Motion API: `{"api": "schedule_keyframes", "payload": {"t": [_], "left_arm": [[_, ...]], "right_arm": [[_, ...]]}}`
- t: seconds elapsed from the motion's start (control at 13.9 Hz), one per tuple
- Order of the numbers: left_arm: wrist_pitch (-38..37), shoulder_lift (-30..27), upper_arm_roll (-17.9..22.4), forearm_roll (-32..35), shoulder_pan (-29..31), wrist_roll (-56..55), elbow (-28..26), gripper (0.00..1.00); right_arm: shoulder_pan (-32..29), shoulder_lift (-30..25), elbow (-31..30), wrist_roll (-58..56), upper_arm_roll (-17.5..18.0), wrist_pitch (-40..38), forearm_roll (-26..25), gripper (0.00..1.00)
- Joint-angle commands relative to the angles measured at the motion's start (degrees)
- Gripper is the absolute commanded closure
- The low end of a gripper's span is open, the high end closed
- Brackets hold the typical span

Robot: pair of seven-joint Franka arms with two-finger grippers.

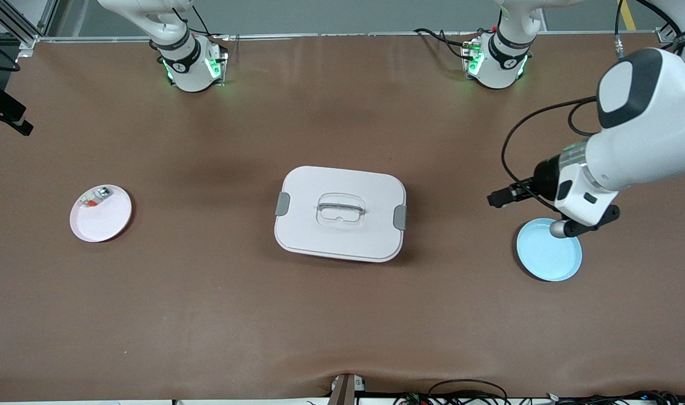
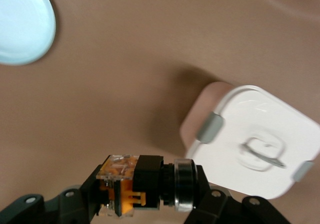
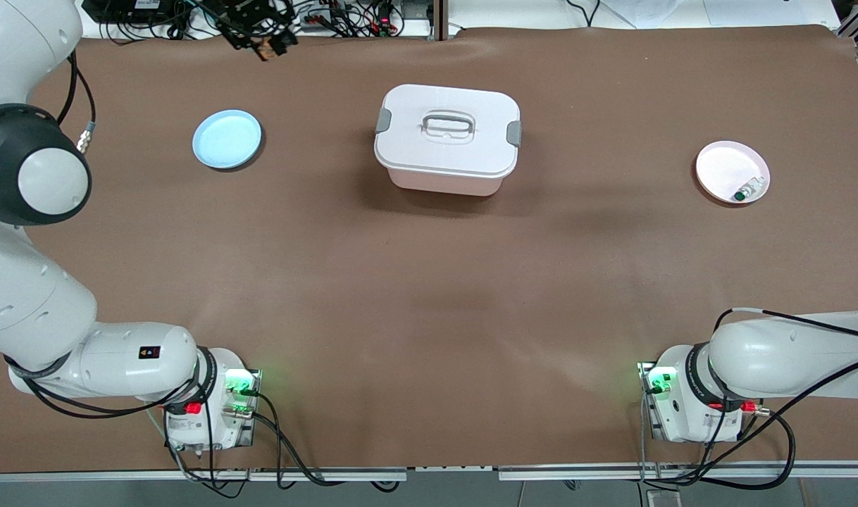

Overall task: Transfer orange switch to right arm and place
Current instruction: 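Lift the switch with the left gripper toward the box center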

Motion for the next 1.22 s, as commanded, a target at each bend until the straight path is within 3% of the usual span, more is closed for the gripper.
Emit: {"api": "schedule_keyframes", "payload": {"t": [0.0, 0.43, 0.86, 1.15], "left_arm": [[-1.2, -0.3, -3.4, -1.3, 0.4, -10.6, 2.4, 0.70], [-0.7, -0.3, -13.3, -1.3, 0.5, -32.1, 3.7, 0.70], [5.5, -0.4, -21.0, -1.3, 0.5, -48.4, 3.8, 0.70], [15.2, -0.5, -25.2, -1.2, 0.1, -63.8, 3.7, 0.70]], "right_arm": [[-0.6, -0.2, 0.9, -0.4, 1.0, -1.4, -0.9, 0.00], [-0.6, 0.2, 0.2, -0.5, 1.0, -1.6, 0.0, 0.00], [0.7, 0.8, -0.3, -0.2, 1.0, -3.0, 0.8, 0.00], [0.7, 0.7, -4.7, 0.4, 0.9, -2.6, 15.4, 0.00]]}}
